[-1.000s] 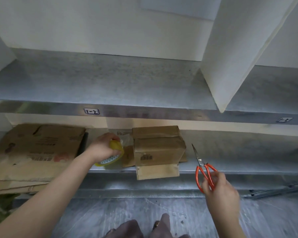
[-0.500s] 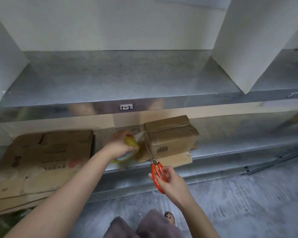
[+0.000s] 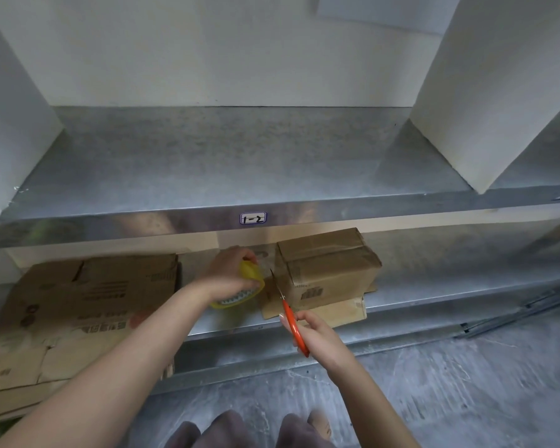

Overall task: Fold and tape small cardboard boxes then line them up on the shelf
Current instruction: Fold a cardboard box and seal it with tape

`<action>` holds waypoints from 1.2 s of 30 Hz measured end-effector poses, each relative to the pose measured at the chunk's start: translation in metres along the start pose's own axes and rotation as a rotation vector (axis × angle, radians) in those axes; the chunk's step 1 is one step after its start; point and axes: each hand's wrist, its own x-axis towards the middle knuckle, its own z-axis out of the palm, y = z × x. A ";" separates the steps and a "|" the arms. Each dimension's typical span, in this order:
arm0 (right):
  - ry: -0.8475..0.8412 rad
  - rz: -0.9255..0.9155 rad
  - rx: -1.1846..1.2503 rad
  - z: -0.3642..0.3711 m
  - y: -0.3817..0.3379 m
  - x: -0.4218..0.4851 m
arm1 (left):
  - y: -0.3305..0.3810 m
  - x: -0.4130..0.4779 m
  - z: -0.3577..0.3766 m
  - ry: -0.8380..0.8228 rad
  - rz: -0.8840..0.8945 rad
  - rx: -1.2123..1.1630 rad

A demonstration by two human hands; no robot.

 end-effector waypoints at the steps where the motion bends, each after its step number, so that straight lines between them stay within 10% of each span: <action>1: -0.001 0.000 0.013 0.001 0.000 0.002 | 0.000 0.000 0.000 -0.004 0.000 0.001; 24: 0.060 -0.063 -0.154 -0.015 0.009 0.027 | -0.002 0.000 0.007 -0.032 -0.018 0.017; 36: 0.099 -0.187 -0.705 -0.026 0.036 0.025 | 0.003 0.005 0.011 -0.031 -0.039 0.036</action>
